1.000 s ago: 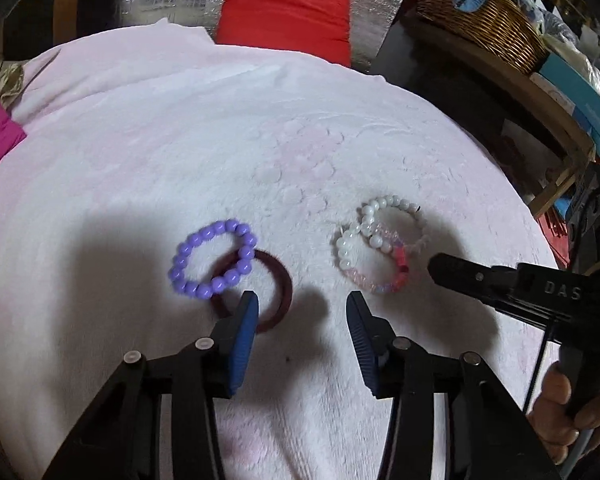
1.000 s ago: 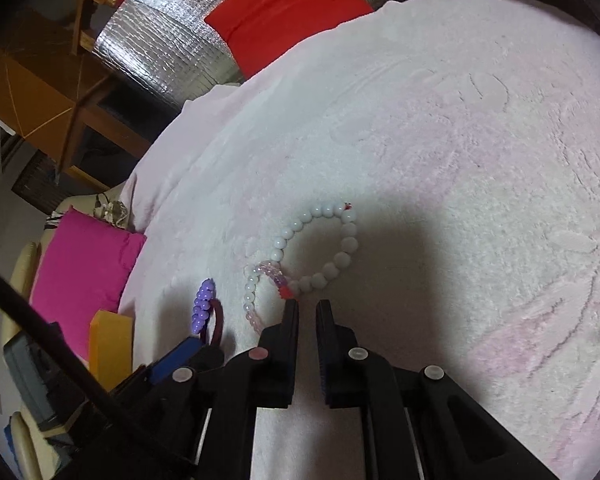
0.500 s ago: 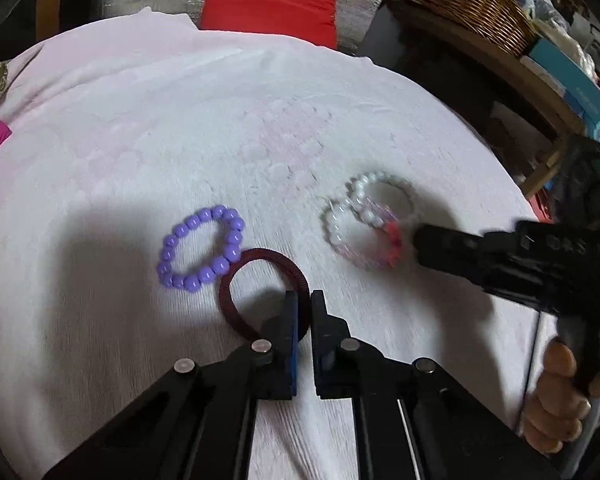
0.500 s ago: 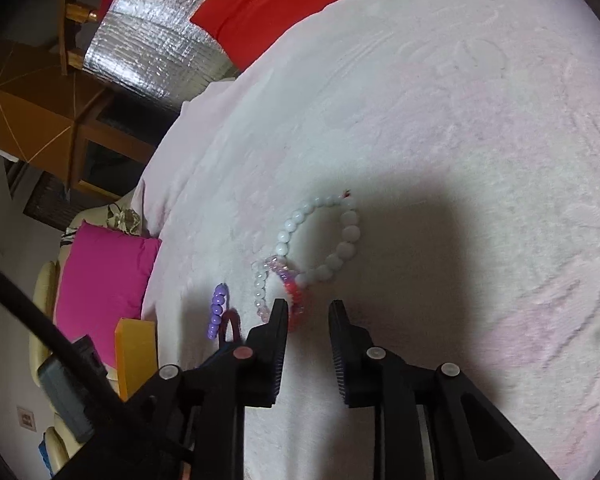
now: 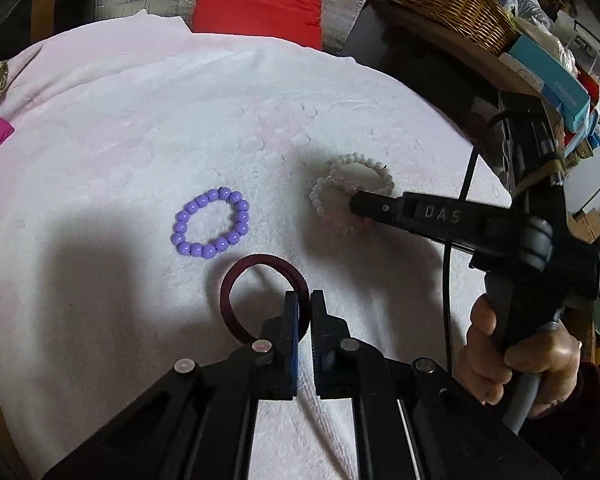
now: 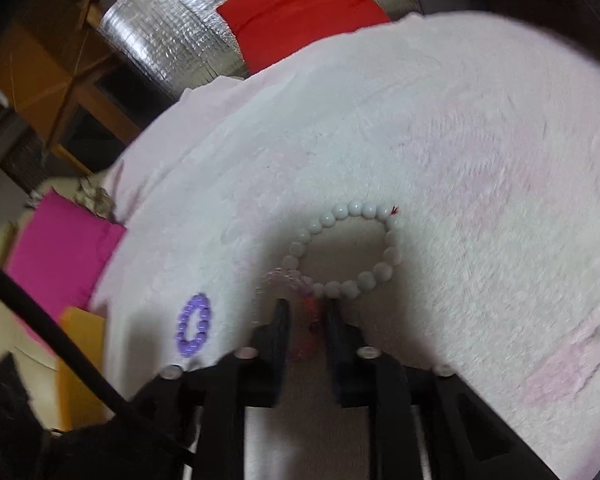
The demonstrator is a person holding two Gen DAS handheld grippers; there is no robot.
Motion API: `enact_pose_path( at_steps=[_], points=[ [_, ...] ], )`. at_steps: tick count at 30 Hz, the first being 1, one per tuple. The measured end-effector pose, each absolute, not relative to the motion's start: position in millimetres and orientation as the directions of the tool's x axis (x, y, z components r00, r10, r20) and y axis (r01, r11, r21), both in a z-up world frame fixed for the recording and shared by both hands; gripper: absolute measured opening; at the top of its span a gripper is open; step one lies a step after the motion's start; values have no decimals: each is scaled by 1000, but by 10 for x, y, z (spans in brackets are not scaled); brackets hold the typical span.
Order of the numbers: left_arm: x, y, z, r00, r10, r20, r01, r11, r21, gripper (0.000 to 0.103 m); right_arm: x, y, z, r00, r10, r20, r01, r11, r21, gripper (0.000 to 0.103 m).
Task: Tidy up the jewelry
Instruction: 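Grasp the dark red bangle with the left tool while the right tool grasps the pink-and-white bead bracelet, then lift the dark red bangle with the left tool while the right tool lifts the pink bracelet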
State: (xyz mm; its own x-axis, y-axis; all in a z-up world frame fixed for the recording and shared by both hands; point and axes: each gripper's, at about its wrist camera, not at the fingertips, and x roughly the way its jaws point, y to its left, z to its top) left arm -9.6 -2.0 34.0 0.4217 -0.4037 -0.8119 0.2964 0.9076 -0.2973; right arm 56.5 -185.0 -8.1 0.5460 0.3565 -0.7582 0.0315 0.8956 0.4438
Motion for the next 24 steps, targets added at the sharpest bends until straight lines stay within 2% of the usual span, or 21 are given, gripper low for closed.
enact_pose_path(
  at_steps=[9,14,19,20,22,24],
  points=[
    [-168,75,454,452,-390,-802,287,915,-284,5,468,-1967,101,585,369,-722,-13,895,446,9],
    [-186,46,456,450,-362,-816,312,920,-236,5,388,-2134,178,589,392,-707,-25,883,469,9],
    [-124,35,359,447,-275,-851,279,947,-160,8,348,-2309,159,572,407,-712,-21,875,483,10],
    [-125,47,352,449,-262,-854,272,951,-149,10,354,-2325,146,561,419,-714,-20,869,495,12],
    [-112,72,331,452,-239,-859,251,959,-134,31,370,-2327,114,539,429,-725,0,861,509,12],
    [-112,80,336,464,-227,-856,245,962,-122,46,387,-2280,85,523,431,-736,-2,863,504,15]
  ],
)
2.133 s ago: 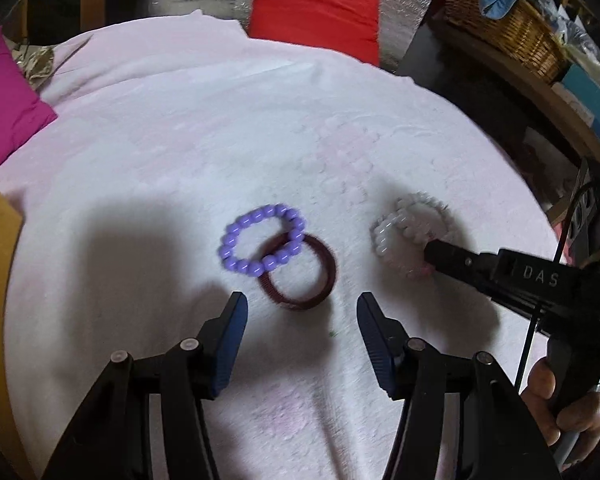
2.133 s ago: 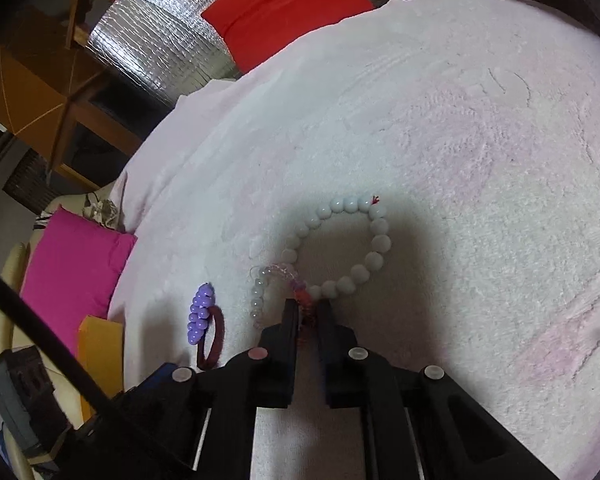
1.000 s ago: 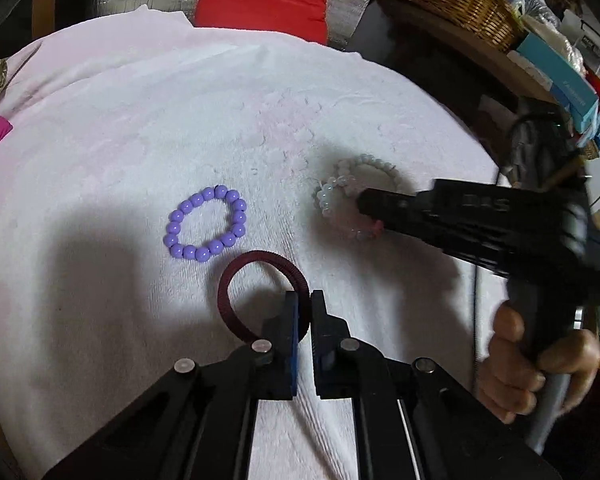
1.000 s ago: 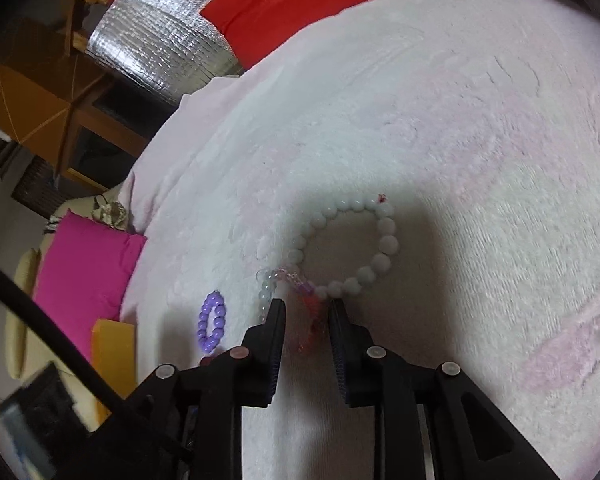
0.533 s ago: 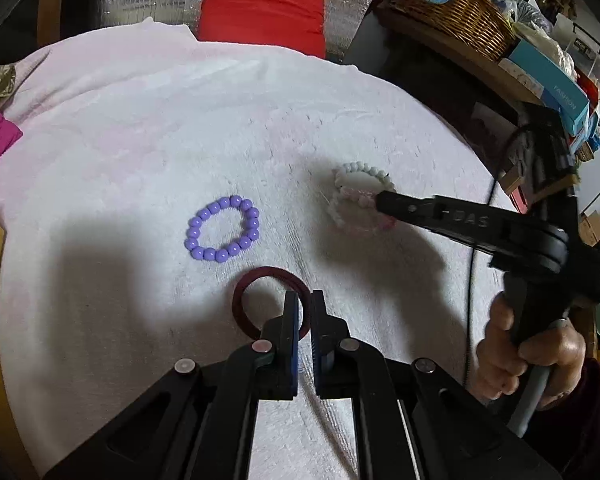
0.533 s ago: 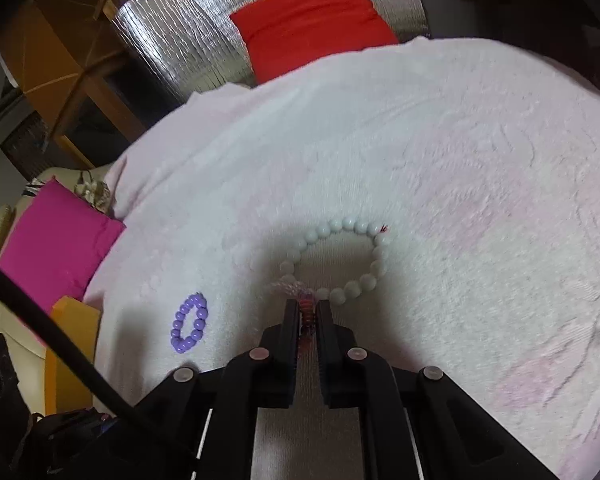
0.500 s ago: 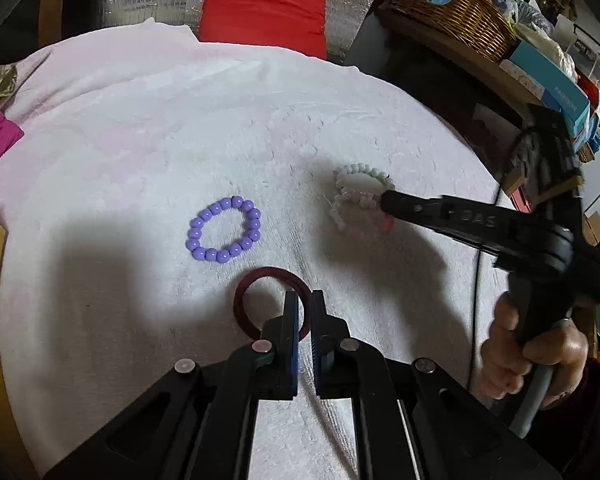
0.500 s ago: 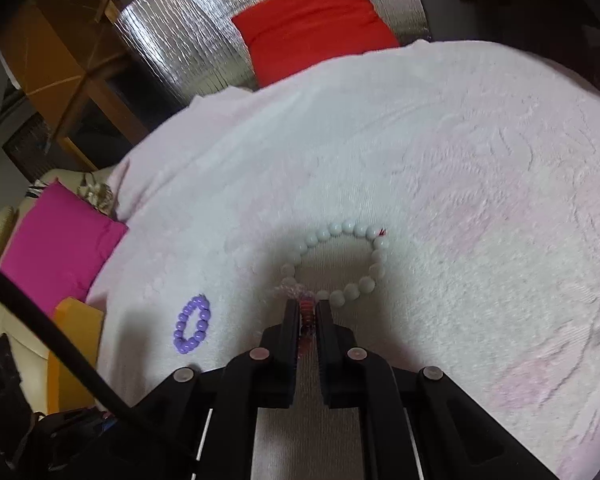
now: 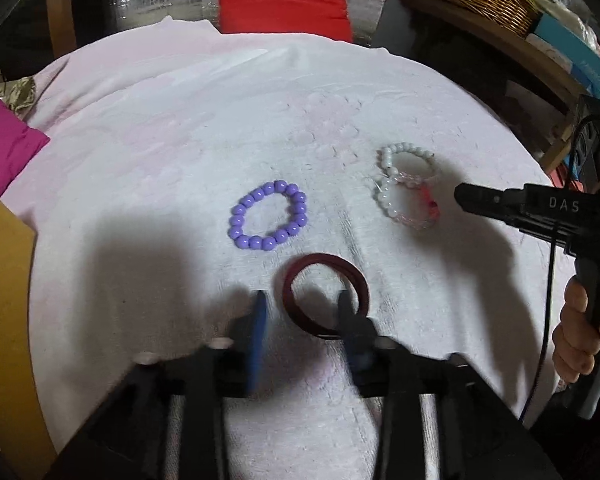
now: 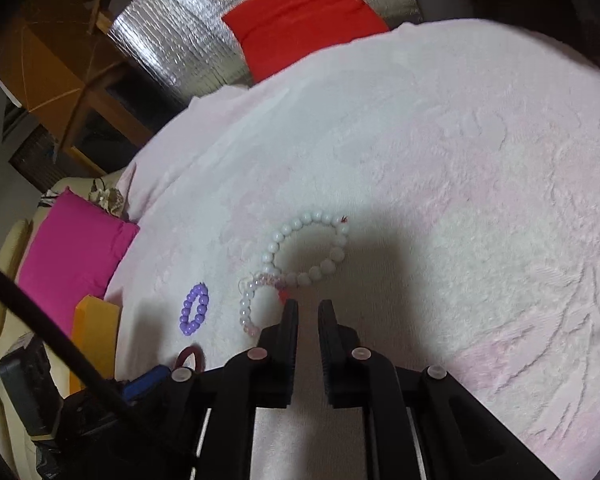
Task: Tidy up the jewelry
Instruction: 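Lift the dark red bangle with the left tool while the right tool lifts the pink bracelet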
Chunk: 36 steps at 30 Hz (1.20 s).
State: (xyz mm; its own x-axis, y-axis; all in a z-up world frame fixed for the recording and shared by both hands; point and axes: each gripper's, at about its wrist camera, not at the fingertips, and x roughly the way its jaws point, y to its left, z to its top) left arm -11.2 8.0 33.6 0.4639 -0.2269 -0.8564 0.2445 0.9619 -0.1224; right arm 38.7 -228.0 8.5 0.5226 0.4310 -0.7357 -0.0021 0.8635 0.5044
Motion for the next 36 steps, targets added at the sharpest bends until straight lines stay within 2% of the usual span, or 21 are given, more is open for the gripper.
enact_pose_path(
  at_steps=[1,2,6,9,12,13,15,17,29,31,33,34,36],
  points=[
    [-118,80,346,469,-223,-855,245,962,-117,49,401,-2243,74,519,427,-740,-6,868,497,17],
    [-121,77,350,472,-218,-854,247,963,-109,49,415,-2192,65,515,422,-746,-12,874,486,20],
    [-128,51,326,460,-216,-861,267,959,-99,49,456,-2040,38,512,399,-761,-25,892,451,22],
    [-123,35,304,447,-212,-869,282,955,-88,49,498,-1956,6,518,360,-776,-22,912,409,35],
    [-129,55,301,444,-217,-869,284,954,-93,49,516,-1837,12,547,303,-780,-35,940,340,35],
    [-133,64,304,444,-218,-869,286,954,-93,49,524,-1788,6,550,277,-788,-41,951,306,34],
    [-139,78,305,443,-220,-869,287,953,-95,49,512,-1696,7,566,200,-800,-49,977,209,15],
    [-147,91,314,444,-224,-867,285,953,-100,49,491,-1633,18,584,141,-800,-60,990,131,8],
    [-28,-61,207,440,-249,-863,301,946,-120,49,341,-1984,123,592,203,-780,-67,977,203,8],
    [-14,-85,207,442,-267,-856,298,944,-140,33,320,-2066,136,592,210,-778,-61,974,217,8],
    [-25,-134,223,449,-279,-849,311,939,-145,25,311,-2136,145,594,215,-775,-58,973,225,8],
    [-29,-161,225,449,-282,-848,320,937,-143,16,301,-2179,149,594,217,-775,-57,972,228,8],
    [-23,-203,216,444,-290,-848,326,934,-148,10,283,-2234,139,591,219,-777,-53,971,233,8]
  ],
)
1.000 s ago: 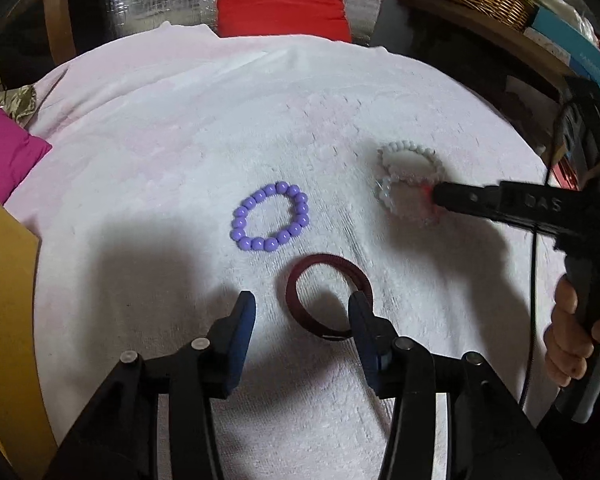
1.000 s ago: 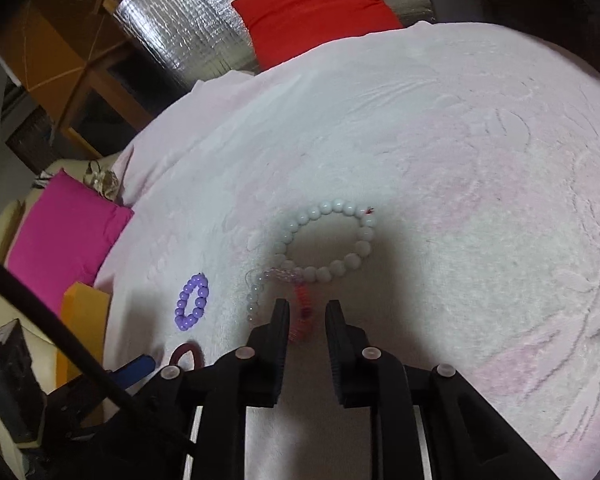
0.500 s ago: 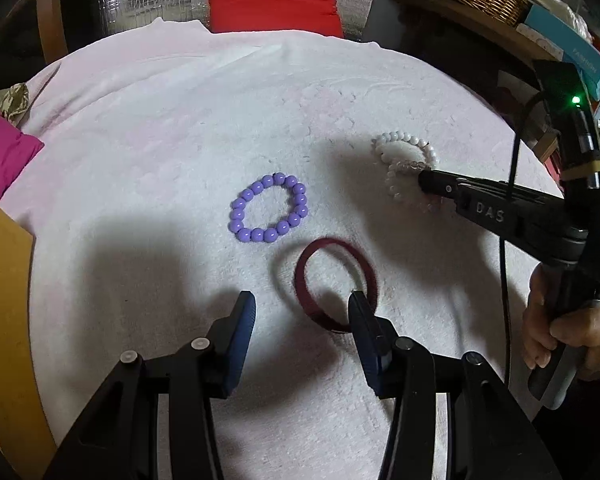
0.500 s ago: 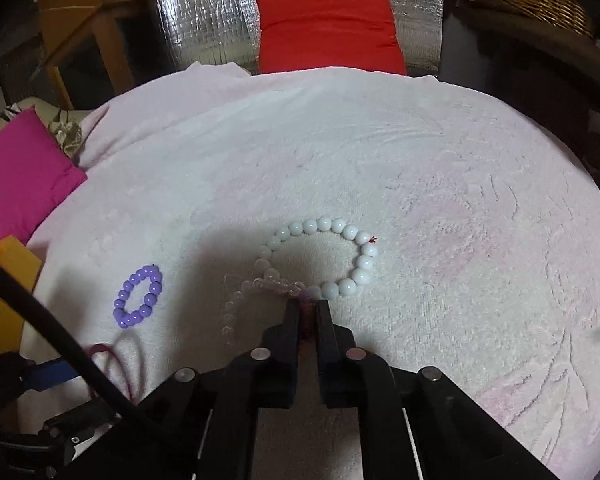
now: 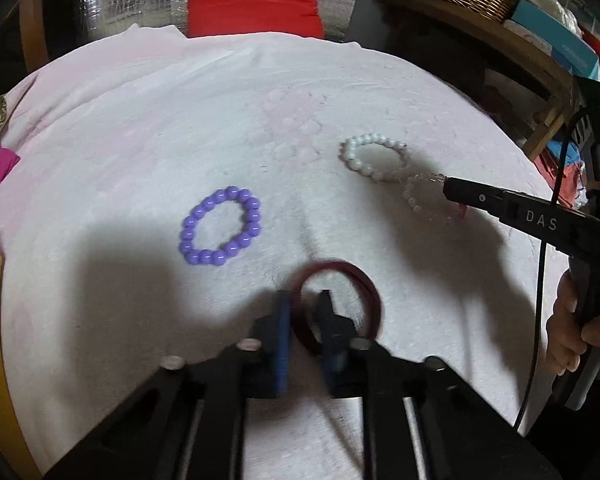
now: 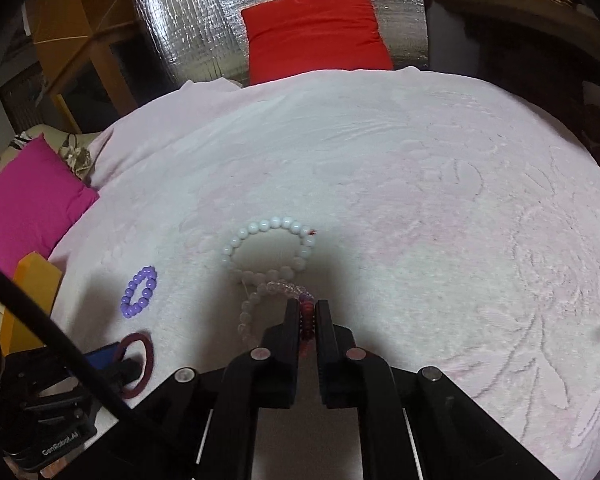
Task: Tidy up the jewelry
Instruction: 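Lift the dark red bangle with the left tool while the right tool lifts the pink bracelet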
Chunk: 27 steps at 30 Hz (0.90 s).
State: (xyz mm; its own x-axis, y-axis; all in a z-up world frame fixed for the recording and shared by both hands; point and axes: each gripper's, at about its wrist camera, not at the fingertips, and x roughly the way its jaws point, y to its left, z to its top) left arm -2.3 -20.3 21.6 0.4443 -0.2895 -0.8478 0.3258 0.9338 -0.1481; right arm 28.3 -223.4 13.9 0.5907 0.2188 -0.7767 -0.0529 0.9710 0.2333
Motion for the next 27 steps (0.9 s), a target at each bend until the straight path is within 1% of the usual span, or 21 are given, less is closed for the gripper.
enact_pose_path(
  at_steps=[6,12,16,20,27],
  points=[
    [-29,-264,237,453,-290,-843,322,935,-149,9,246,-2324,159,591,248,-767,-60,962,265,8],
    [-102,-377,297,441,-340,-831,368,913,-179,8,181,-2391,236,607,266,-749,-67,956,285,8],
    [-134,-468,261,433,-330,-839,391,907,-156,8,182,-2442,217,603,263,-753,-58,956,287,8],
    [-116,-475,259,436,-326,-839,382,911,-156,8,201,-2482,170,593,263,-761,-43,954,296,8],
    [-143,-371,419,488,-324,-811,351,923,-158,8,140,-2483,302,633,301,-713,-71,940,334,8]
  ],
)
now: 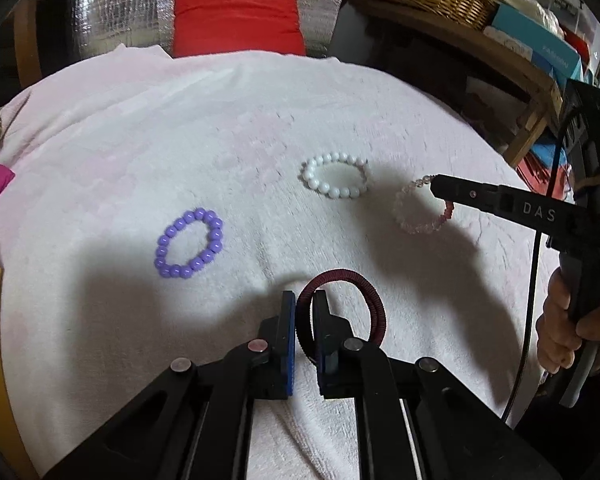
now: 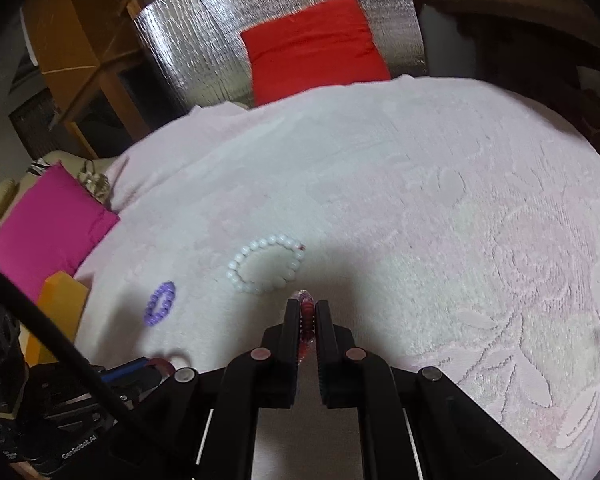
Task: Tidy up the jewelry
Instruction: 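Lift the dark red bangle with the left tool while the right tool lifts the pink bracelet, then carry the bangle to the orange box with the left tool while the right tool carries the pink bracelet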
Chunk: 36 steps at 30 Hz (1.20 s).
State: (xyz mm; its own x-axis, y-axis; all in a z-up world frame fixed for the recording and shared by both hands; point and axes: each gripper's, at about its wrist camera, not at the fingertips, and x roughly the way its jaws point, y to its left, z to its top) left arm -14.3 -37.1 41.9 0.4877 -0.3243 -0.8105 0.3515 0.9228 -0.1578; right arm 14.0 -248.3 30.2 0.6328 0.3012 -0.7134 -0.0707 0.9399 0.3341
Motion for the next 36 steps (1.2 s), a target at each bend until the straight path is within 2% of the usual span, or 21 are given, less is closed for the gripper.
enact_pose_path(
  at_steps=[15,27,36],
  points=[
    [-281,55,652,572,-264,-777,239,959,-150,8,45,-2219,500,650,436,-623,-141,874,464,8],
    [-494,388,852,626,-231,-745,142,973,-182,8,-86,-1822,658,659,484,-575,-215,854,473,8],
    [-784,694,1054,695,-144,-704,50,987,-153,8,-275,-1358,804,654,550,-519,-311,821,479,8]
  ],
)
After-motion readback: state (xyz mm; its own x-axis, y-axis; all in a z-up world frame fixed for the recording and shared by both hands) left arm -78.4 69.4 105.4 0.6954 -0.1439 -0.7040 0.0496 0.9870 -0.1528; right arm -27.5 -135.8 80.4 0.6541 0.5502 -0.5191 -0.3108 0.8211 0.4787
